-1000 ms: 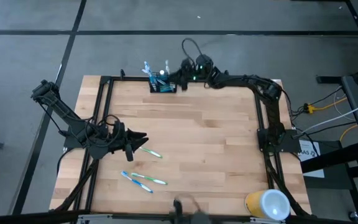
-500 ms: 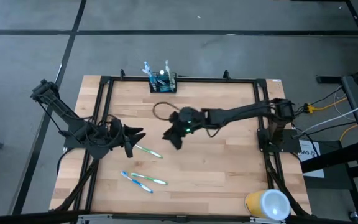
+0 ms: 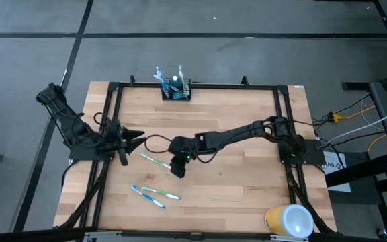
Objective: Pick & Place toothbrushing station
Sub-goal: Put the green toothbrush into the black wire organizer
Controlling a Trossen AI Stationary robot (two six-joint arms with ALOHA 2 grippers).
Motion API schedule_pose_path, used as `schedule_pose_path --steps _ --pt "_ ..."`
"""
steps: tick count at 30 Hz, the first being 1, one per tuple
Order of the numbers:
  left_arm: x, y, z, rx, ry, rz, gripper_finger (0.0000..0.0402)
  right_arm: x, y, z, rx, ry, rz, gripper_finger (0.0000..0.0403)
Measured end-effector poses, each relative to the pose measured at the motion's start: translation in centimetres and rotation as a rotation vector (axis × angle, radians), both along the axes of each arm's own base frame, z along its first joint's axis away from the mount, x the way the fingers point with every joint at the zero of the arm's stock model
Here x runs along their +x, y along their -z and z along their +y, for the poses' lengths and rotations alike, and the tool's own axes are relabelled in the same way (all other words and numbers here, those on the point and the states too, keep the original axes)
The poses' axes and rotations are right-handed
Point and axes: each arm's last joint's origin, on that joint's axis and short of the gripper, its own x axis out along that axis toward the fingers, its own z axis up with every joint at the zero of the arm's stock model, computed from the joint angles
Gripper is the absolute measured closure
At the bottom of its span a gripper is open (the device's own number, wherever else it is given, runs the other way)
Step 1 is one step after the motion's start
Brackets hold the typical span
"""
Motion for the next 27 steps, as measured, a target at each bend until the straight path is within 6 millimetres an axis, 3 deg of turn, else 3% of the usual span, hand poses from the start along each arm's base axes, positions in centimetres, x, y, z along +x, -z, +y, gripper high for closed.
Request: schedule_pose_path --steps 16,27 --pt "-2.7 -2.3 1.0 0.049 0.076 -0.036 0.0261 0.2 1.5 1.0 -0.012 -0.019 0.013 0.0298" --pt "-3.1 -3.1 1.5 0.069 0.079 -0.065 0.0261 0.5 4.2 1.2 0.014 -0.058 0.060 0.0298"
